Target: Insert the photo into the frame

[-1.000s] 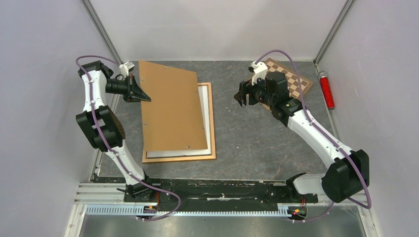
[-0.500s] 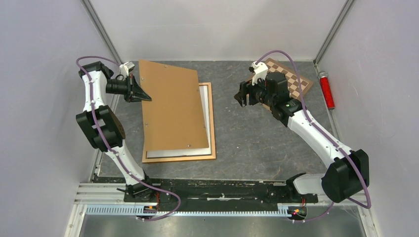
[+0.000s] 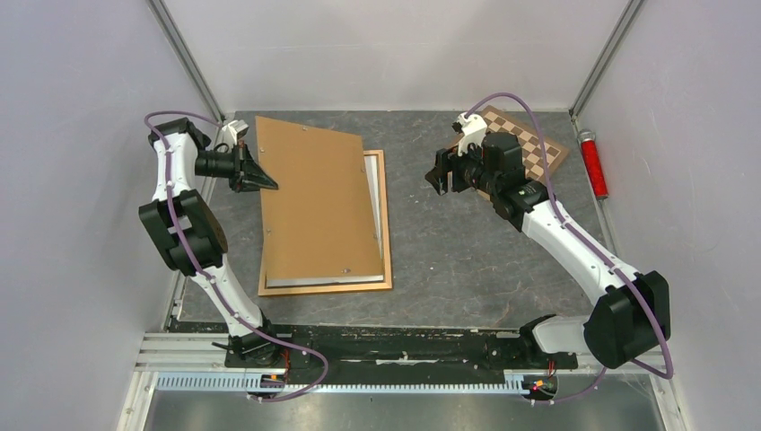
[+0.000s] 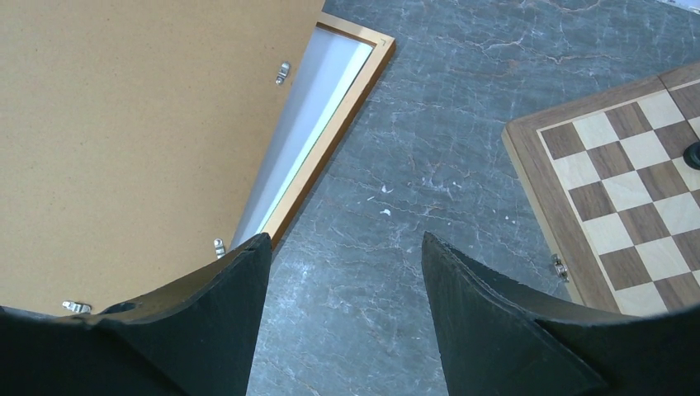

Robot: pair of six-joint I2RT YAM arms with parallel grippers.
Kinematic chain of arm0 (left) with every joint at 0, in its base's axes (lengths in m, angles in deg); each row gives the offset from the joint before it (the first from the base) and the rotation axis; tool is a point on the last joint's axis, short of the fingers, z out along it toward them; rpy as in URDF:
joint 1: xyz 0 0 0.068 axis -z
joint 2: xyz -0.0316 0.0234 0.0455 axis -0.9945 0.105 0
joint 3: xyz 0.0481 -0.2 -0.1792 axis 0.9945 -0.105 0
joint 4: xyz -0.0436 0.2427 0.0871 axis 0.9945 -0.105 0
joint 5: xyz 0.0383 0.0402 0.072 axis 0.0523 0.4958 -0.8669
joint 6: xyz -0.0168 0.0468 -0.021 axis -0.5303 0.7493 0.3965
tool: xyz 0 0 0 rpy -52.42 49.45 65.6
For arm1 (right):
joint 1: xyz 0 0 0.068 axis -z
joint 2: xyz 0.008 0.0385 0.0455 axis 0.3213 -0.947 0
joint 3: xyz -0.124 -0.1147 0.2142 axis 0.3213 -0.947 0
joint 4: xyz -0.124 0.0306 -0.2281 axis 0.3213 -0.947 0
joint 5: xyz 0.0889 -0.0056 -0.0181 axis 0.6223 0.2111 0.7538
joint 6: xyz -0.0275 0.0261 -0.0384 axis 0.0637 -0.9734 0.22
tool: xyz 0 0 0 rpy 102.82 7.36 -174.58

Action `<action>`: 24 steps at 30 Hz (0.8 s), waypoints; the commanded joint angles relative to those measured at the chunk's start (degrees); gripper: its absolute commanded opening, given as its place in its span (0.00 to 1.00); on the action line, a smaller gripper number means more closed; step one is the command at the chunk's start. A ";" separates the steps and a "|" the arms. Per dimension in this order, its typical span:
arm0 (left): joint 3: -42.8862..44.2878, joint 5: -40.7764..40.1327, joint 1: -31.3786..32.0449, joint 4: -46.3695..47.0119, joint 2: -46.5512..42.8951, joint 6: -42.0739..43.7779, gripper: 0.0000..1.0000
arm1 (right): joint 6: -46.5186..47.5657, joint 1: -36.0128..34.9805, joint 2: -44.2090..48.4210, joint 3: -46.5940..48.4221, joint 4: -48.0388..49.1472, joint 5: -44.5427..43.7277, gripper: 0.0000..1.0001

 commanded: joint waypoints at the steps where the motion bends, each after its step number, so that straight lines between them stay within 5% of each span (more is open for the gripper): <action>1: 0.17 3.54 0.13 -5.26 -0.12 2.94 0.02 | -0.50 0.41 -0.02 -0.35 2.53 0.61 0.70; 24: 6.31 -4.93 3.26 -5.12 10.16 6.45 0.02 | -0.80 0.73 -0.53 -1.25 3.24 0.75 0.70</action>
